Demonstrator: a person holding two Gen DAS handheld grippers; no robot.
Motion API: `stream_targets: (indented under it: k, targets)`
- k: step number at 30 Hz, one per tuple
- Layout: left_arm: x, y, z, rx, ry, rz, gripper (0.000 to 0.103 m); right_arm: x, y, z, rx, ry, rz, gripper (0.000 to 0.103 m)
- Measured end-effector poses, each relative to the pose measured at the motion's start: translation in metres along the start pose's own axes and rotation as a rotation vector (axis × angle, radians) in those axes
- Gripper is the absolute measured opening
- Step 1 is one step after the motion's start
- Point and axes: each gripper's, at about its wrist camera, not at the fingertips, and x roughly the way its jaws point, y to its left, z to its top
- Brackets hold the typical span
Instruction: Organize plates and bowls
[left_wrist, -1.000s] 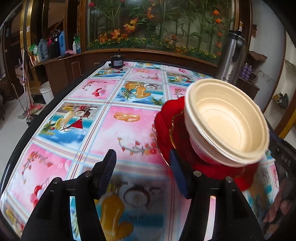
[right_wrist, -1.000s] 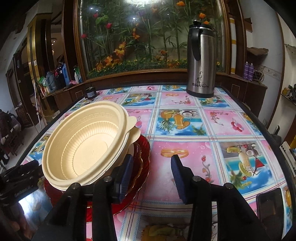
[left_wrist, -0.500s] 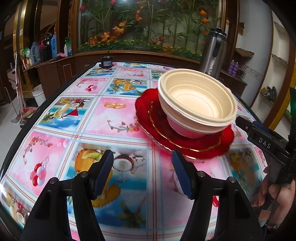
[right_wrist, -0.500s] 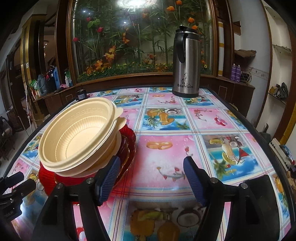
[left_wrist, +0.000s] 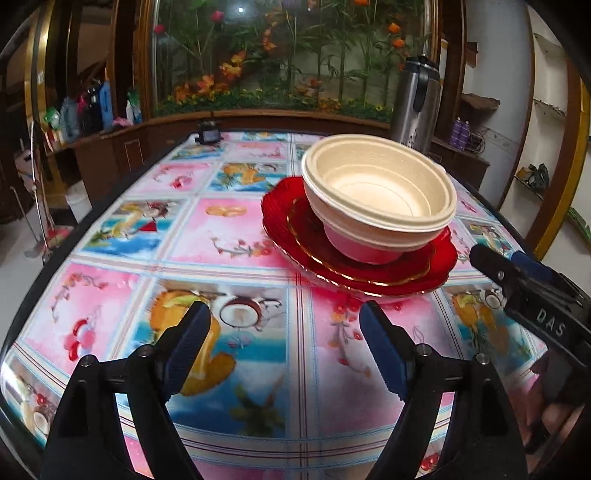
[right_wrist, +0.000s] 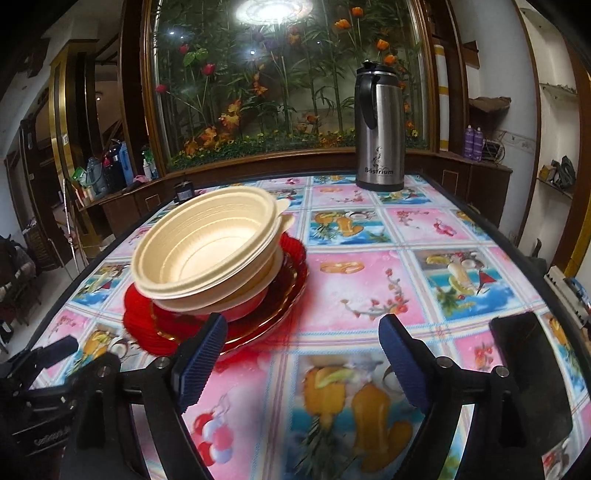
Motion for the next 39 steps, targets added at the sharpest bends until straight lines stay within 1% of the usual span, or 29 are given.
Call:
stream_targets:
  k: [2,5,6,8,10,11,14,16,19,22,30,32,39]
  targets:
    - [-0.002,0.001,0.001,-0.002,-0.014,0.005,0.083,-0.002,0.004,-0.001,-0.01,-0.004,-0.002,0.087]
    - [0.0,0.005,0.003,-0.009,-0.01,-0.005,0.084,-0.005,0.011,-0.002,-0.034,-0.004,-0.016,0.091]
    - [0.002,0.006,0.003,-0.012,-0.002,0.0,0.084,-0.006,0.013,-0.003,-0.04,-0.005,-0.027,0.092]
    - [0.009,0.004,0.004,-0.009,0.029,0.05,0.084,-0.007,0.015,-0.003,-0.043,-0.01,-0.04,0.098]
    - [0.016,0.002,0.005,0.0,0.066,0.06,0.084,-0.009,0.017,-0.004,-0.046,-0.019,-0.043,0.102]
    - [0.017,0.001,0.005,0.002,0.072,0.052,0.084,-0.01,0.017,-0.004,-0.049,-0.023,-0.049,0.102]
    - [0.015,0.002,0.006,-0.002,0.052,0.034,0.084,-0.01,0.019,-0.004,-0.06,-0.028,-0.058,0.102]
    - [0.016,0.0,0.006,0.01,0.067,0.002,0.084,-0.008,0.018,-0.003,-0.057,-0.017,-0.067,0.102]
    - [0.018,-0.005,0.005,0.043,0.081,0.029,0.084,-0.003,0.018,-0.003,-0.051,0.007,-0.086,0.102]
    - [0.016,-0.007,0.005,0.056,0.078,0.036,0.084,0.001,0.017,-0.002,-0.044,0.025,-0.104,0.102]
    - [0.017,0.001,0.007,0.017,0.088,0.06,0.084,0.002,0.016,-0.004,-0.047,0.033,-0.11,0.102]
    - [0.018,0.0,0.007,0.026,0.091,0.074,0.084,0.001,0.018,-0.004,-0.055,0.027,-0.117,0.102]
    - [0.012,-0.01,0.004,0.097,0.049,0.138,0.084,-0.001,0.02,-0.005,-0.061,0.02,-0.122,0.102]
